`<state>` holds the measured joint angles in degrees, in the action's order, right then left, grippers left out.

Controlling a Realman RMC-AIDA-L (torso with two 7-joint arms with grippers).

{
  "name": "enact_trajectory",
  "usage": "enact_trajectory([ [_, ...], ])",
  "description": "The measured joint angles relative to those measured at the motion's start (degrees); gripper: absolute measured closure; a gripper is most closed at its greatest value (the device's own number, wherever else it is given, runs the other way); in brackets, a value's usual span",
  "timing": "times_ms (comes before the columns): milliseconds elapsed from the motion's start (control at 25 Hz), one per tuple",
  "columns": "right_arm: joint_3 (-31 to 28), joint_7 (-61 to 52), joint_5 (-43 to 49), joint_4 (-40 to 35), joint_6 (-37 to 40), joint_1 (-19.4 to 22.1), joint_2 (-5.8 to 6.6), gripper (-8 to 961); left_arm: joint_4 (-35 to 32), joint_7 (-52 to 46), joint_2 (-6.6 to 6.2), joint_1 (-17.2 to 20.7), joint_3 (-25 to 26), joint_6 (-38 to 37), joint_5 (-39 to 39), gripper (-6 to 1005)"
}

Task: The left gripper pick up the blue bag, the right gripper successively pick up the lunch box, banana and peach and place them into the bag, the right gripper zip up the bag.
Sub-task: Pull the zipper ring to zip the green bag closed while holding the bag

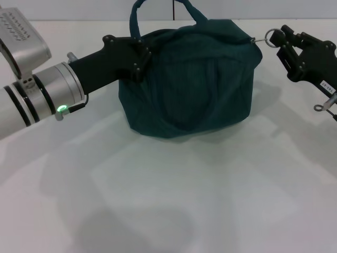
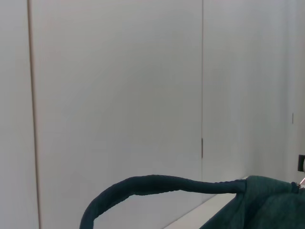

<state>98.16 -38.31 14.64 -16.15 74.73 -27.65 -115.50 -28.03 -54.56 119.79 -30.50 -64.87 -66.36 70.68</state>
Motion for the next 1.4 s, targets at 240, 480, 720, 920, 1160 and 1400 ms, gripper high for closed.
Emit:
enact_trajectory([
  [240, -1.3, -0.1, -0.4, -0.1, 0.6, 1.1, 0.02, 659, 0.0, 0.1, 0.14, -0.1, -0.1, 0.0, 0.0, 954],
  [480, -2.3, -7.3, 2.8, -0.6, 1.2, 1.7, 1.75, 530, 0.5, 0.1, 0.23, -0.4, -0.2, -0.1, -0.3, 955],
  [720, -3.1, -8.1, 5.2, -0.6, -0.6, 1.7, 3.62, 403, 0.8, 0.2, 0.27, -0.7, -0.2, -0.1, -0.4, 955],
  [920, -4.2, -5.4, 5.3, -0.6, -7.5, 1.2, 3.42, 321, 0.9, 0.2, 0.37, -0.7, -0.5, -0.1, -0.4, 957],
  [1160, -3.9, -1.6, 5.9, -0.9, -17.2, -2.9, 1.70, 332, 0.9, 0.6, 0.45, -0.8, -1.8, -0.2, -0.6, 957],
  [1400, -3.8, -1.1, 9.8, -0.9, -22.4, -6.8, 0.01, 343, 0.9, 1.1, 0.47, -1.3, -1.8, -0.2, -1.2, 955],
])
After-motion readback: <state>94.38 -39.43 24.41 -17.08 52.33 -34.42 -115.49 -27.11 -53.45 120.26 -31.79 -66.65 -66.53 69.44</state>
